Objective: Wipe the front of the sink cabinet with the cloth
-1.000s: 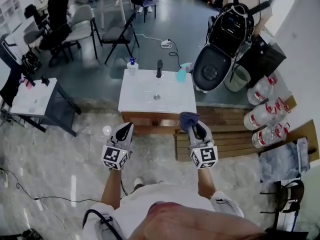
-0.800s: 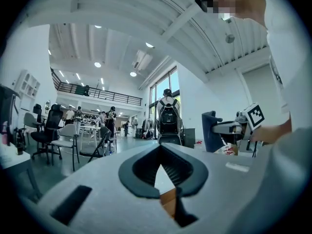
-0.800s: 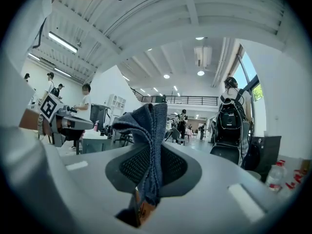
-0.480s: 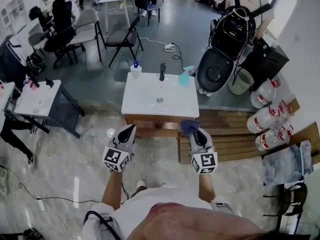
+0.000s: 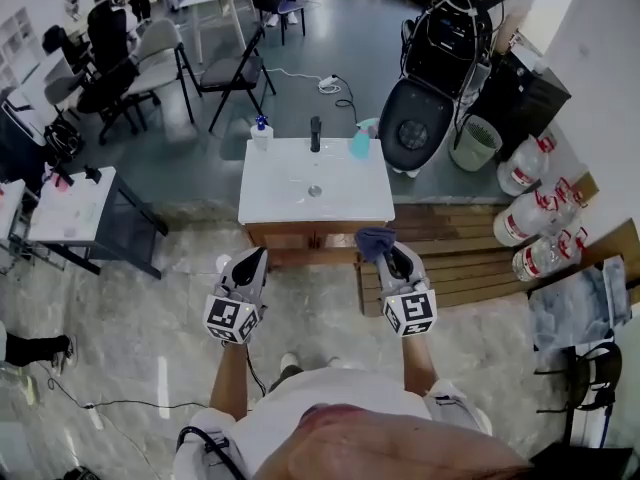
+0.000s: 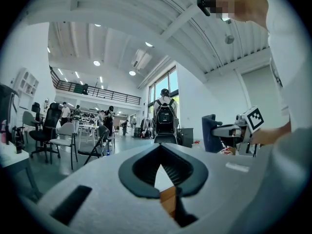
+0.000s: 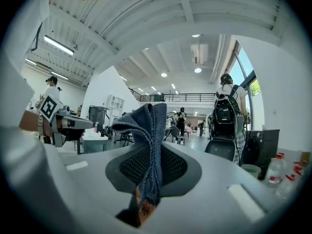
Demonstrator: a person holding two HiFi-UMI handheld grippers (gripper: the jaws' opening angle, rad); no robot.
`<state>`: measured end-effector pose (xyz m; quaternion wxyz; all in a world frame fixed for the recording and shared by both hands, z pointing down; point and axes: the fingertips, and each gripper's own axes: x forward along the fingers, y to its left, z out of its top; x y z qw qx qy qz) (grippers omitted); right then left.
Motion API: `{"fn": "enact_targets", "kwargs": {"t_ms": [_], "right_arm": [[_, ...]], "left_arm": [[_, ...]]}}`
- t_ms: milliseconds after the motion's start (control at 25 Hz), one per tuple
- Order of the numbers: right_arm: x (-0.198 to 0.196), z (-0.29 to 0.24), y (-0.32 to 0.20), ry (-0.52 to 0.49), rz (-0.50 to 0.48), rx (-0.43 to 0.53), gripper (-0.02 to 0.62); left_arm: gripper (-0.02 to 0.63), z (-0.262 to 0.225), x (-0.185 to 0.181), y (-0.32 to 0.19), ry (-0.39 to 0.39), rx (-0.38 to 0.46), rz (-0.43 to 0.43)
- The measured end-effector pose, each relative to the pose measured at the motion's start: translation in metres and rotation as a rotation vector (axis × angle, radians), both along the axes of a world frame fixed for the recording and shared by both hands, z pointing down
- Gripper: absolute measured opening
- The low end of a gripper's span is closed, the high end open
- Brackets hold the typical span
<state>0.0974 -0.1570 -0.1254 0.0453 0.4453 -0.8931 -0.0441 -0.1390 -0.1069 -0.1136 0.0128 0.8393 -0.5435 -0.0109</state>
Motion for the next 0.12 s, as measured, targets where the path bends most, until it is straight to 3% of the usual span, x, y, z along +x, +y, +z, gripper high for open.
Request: {"fn": "enact_targets", "kwargs": {"t_ms": [120], "right_arm": [[0.0001, -0.0022, -0.0035, 0.005, -0.004, 0.004, 0.063]], "left_arm": [[0.000, -0.0008, -0.0030, 0.0005, -0.004, 0.002, -0.009]]}}
